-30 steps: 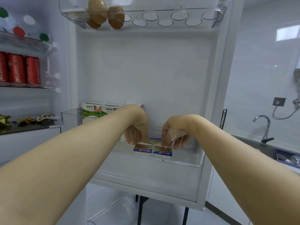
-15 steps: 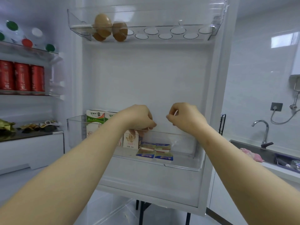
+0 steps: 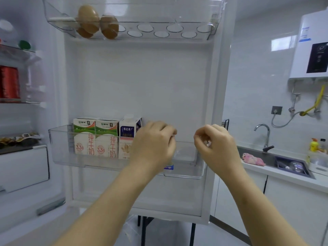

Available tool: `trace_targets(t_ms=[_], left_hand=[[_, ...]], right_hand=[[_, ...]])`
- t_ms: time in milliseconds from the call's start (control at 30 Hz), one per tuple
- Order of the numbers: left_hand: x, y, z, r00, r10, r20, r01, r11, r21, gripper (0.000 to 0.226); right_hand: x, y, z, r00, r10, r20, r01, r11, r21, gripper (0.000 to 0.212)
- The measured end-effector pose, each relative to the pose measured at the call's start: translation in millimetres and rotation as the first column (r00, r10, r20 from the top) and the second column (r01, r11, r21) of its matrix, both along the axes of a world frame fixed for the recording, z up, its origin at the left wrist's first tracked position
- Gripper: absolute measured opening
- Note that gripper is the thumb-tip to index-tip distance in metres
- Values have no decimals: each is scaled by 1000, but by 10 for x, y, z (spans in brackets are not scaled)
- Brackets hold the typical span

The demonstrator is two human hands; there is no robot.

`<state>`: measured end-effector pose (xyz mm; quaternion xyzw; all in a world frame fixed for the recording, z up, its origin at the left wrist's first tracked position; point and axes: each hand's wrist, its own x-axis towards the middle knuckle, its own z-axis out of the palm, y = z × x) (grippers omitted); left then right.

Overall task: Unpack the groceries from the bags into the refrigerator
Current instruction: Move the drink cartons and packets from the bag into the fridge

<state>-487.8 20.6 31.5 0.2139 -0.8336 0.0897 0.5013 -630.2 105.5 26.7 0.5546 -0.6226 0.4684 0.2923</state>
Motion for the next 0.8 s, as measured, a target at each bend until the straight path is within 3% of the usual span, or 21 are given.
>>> trace_targets(t_ms=[67, 233, 333, 533, 733, 800], left_hand=[[-108, 40, -117, 999, 35, -31, -38, 994, -101, 26], [-314, 211, -290, 998, 60, -6, -61, 995, -79, 26], [-403, 300, -334, 997, 82, -12, -82, 995, -62, 29], [-576, 428, -344, 995, 89, -52, -91, 995, -36, 29], [-723, 565, -410, 968, 215, -126, -214, 977, 25, 19], [-721, 618, -440, 950, 258, -174, -254, 966, 47, 25]], right_hand=[[-27, 19, -94, 1000, 12, 21, -11, 997, -72, 9], [-48, 104, -249, 992, 77, 98, -63, 988, -138, 13], [-99, 148, -307, 988, 97, 116, -82, 988, -128, 5], [-298, 239, -326, 980, 134, 146, -122, 988, -91, 9], [-495, 357, -310, 971, 191, 141, -187, 982, -41, 6], [-534, 409, -329, 963, 233, 139, -230, 973, -31, 6]])
